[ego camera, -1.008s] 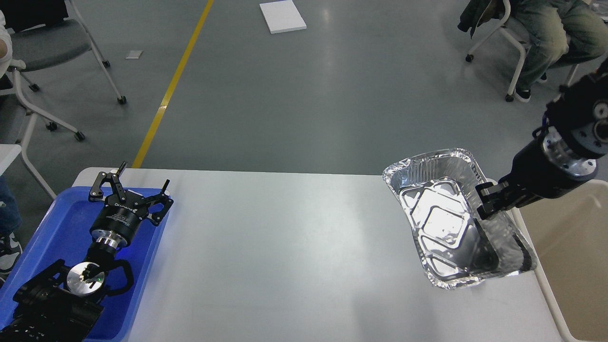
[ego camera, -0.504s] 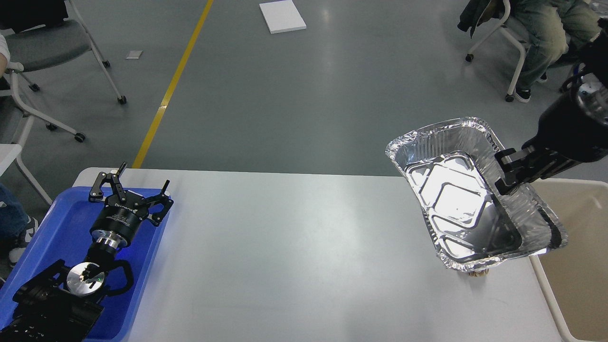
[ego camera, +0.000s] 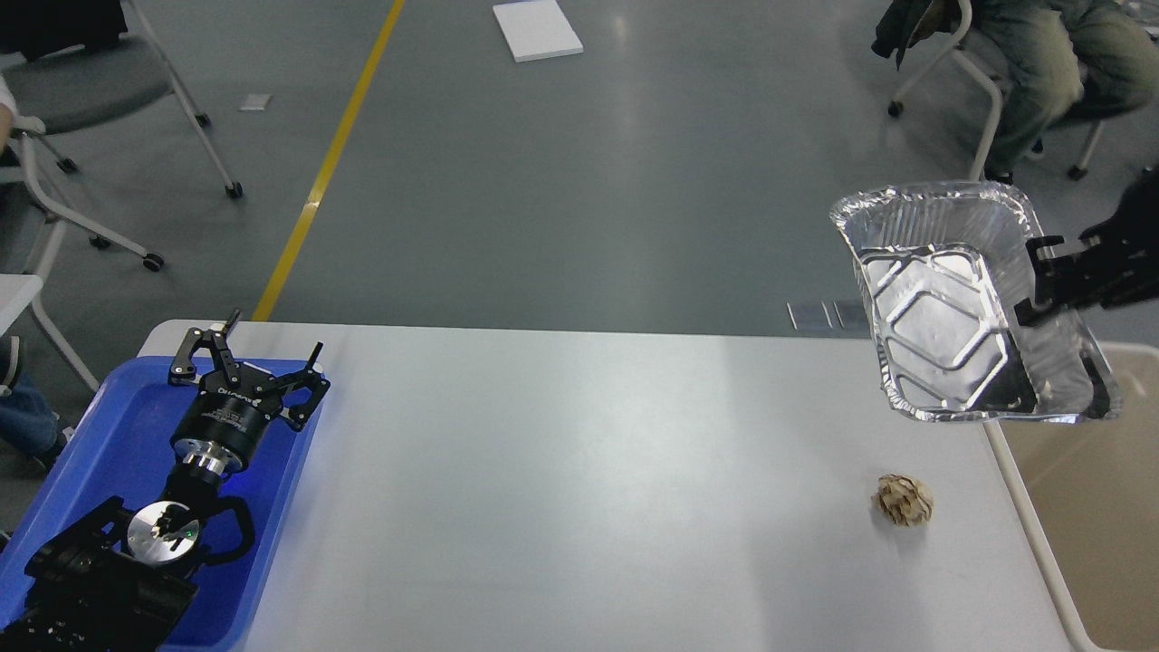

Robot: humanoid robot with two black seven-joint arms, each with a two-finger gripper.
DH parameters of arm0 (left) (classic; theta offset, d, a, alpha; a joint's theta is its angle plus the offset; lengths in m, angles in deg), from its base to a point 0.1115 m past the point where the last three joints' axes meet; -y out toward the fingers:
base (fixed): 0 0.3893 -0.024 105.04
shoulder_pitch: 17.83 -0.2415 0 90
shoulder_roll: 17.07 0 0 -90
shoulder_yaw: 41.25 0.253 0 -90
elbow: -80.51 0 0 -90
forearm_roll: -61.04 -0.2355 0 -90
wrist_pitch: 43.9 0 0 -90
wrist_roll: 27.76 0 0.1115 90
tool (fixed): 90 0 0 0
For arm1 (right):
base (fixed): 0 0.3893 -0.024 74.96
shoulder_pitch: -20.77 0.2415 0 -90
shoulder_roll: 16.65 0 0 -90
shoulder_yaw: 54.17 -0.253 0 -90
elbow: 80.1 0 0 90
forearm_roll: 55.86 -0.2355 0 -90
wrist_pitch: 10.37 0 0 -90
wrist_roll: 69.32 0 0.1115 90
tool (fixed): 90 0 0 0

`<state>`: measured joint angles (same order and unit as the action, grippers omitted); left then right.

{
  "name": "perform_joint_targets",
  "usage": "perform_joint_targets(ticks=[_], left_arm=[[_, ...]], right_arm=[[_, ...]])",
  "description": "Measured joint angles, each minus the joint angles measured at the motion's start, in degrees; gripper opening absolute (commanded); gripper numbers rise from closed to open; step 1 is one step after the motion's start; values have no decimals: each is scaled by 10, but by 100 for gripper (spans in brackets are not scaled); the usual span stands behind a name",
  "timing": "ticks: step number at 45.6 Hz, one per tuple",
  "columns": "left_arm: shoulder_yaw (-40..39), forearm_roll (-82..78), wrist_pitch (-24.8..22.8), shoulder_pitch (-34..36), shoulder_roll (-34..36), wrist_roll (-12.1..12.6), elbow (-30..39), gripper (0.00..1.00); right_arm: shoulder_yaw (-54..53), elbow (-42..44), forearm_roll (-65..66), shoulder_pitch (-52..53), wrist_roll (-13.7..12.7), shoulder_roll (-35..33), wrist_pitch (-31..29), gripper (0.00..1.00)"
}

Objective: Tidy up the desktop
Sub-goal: 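Carry the foil tray with the right gripper over the beige bin, then release the foil tray into the beige bin with the right gripper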

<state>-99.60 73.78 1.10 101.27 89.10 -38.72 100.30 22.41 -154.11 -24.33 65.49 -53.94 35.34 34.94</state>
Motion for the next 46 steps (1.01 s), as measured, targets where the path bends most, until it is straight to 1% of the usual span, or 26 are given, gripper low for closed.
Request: perform_joint_targets(ticks=[12,21,22,31,32,37,46], left_arm=[[0,0,0,0,0,0,0,100],[0,0,0,0,0,1,0,100],[0,0,0,0,0,1,0,100],[0,0,0,0,0,1,0,100],[0,0,0,0,0,0,0,100],[0,0,0,0,0,0,0,100],[0,0,0,0,0,0,0,100]], right_arm=[[-22,126,-7,-136,0,-68,17,0],[-76,230,-31,-257,0,-120,23,0],[-89,251,-38,-281,0,-128,23,0],[-149,350,-79,-403,-3,-156,36,0],[-163,372,-93,-434,-4,-160,45,0],[-187,403,-125,-498,-5,-165,77,0],[-216,437,-189,-608,-6,-165,150,0]])
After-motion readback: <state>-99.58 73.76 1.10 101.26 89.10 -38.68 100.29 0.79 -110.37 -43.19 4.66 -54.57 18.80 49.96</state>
